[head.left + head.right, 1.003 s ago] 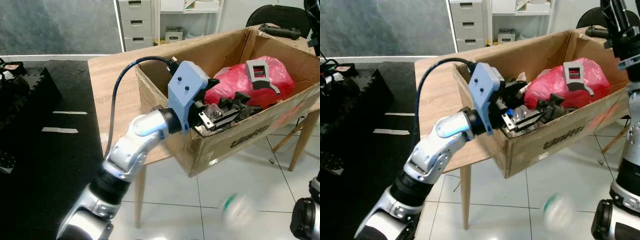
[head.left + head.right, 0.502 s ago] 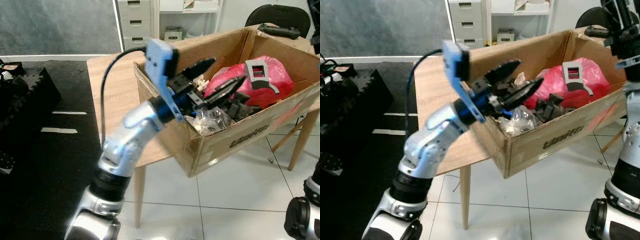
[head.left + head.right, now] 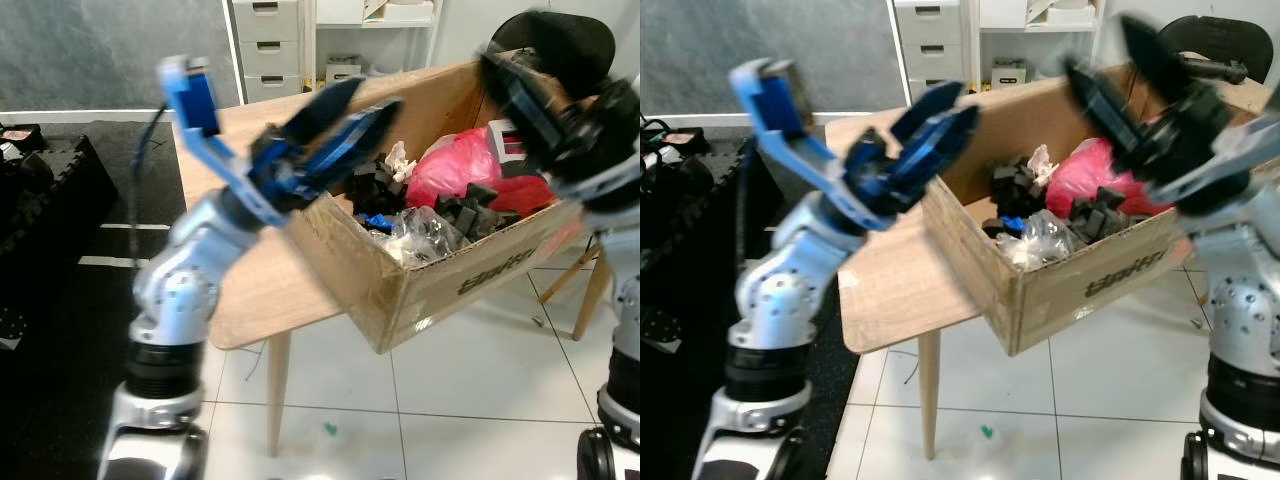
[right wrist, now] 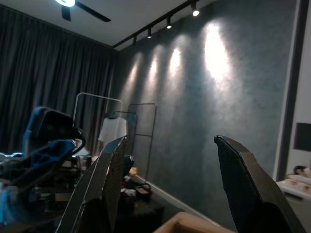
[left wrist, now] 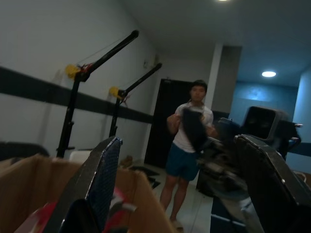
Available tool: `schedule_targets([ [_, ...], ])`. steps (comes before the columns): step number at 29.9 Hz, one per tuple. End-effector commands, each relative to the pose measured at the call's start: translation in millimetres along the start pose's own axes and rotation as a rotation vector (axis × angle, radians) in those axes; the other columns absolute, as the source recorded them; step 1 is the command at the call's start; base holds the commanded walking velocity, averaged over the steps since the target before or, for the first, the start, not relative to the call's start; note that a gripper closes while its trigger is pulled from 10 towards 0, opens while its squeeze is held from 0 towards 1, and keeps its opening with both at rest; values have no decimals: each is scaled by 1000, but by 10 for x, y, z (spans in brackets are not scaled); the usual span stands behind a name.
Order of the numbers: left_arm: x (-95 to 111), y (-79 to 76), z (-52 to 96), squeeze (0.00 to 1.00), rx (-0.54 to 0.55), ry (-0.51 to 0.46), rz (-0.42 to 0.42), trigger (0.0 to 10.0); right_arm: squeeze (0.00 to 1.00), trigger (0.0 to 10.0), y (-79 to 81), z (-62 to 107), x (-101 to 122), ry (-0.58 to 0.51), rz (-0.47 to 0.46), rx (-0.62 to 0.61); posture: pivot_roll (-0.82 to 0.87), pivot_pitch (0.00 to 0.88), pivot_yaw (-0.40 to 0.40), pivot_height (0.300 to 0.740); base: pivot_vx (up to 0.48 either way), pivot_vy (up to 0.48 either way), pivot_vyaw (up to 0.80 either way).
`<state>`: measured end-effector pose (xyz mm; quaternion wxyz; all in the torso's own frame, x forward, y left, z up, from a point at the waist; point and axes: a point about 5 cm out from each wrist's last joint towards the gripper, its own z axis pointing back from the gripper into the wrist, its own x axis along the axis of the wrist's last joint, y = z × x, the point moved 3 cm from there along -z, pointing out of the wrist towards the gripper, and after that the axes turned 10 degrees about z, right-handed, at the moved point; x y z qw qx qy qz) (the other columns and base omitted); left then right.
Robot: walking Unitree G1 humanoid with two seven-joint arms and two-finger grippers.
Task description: Picking trash to rubbish bin
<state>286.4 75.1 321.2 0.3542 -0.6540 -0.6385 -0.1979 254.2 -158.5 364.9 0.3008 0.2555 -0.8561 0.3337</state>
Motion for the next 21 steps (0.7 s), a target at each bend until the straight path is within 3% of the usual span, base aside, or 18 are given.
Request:
schedule_targets([
  [1,101,104,185,0,66,-21,6,10000,0,10000,223,-30,-26,-3,-54,119,-76,93,63,740,0,0,0],
  [4,130,124,228,0,82,-28,9,10000,0,10000,266,-28,-40,-1,-67,143,-76,93,63,740,0,0,0],
  [5,176,146,303,0,102,-38,10,10000,0,10000,348,-31,-82,8,-97,183,-71,94,61,740,0,0,0],
  [6,215,213,484,0,169,-26,4,10000,0,10000,528,-34,-188,34,-160,265,-61,94,56,740,-289,0,0],
  [10,192,256,652,0,222,5,8,10000,0,10000,650,-32,-272,57,-203,318,-57,94,54,740,-329,0,0],
  [13,129,270,747,0,245,24,30,10000,0,10000,699,-34,-323,77,-225,346,-51,98,50,740,-385,0,0],
  [21,6,274,831,0,253,48,77,10000,0,10000,783,-14,-430,129,-252,392,-46,97,40,740,-421,0,0],
])
